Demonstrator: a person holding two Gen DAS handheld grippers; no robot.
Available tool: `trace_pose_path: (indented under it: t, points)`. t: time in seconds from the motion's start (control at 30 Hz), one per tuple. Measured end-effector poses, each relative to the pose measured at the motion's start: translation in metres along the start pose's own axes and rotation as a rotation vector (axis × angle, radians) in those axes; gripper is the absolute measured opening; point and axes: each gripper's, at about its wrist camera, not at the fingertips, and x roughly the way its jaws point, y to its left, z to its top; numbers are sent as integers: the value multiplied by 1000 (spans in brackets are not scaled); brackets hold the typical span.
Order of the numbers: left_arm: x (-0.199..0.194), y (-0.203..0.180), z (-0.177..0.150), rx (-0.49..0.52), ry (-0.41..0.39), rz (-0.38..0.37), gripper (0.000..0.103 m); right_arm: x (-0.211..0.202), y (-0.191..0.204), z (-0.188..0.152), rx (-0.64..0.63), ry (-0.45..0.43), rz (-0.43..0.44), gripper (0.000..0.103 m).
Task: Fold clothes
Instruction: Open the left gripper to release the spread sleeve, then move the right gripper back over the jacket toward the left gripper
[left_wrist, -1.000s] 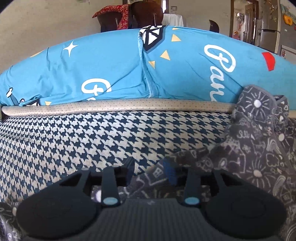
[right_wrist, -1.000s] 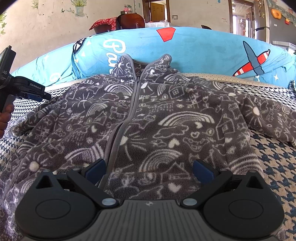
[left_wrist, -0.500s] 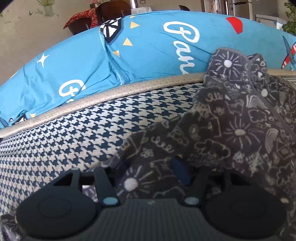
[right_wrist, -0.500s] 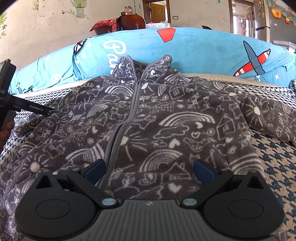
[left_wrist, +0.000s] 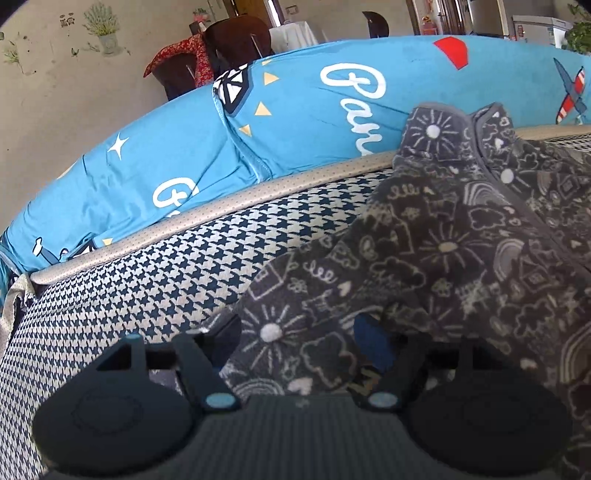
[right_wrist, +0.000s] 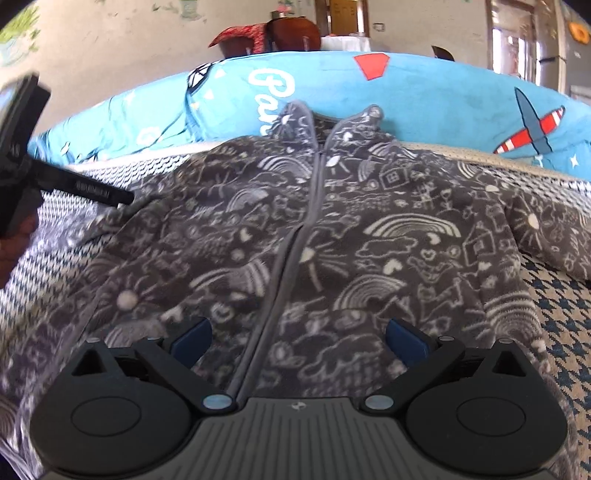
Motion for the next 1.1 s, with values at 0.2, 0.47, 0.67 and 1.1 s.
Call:
trace_pose_path:
  t: [0.2, 0.47, 0.67, 1.1]
  points:
    - [-25, -15, -13, 0, -16, -70, 74, -9, 12, -10, -2, -7, -15, 102]
    - [-38, -44, -30, 69, -8, -132, 77, -23, 34, -24, -52, -22, -28, 102]
    - [-43, -62, -46, 147, 8, -144, 79, -38, 44, -36, -91, -30, -19, 102]
    - [-47, -47, -73, 110, 68, -35, 92, -68, 62, -61, -131, 1, 117, 102]
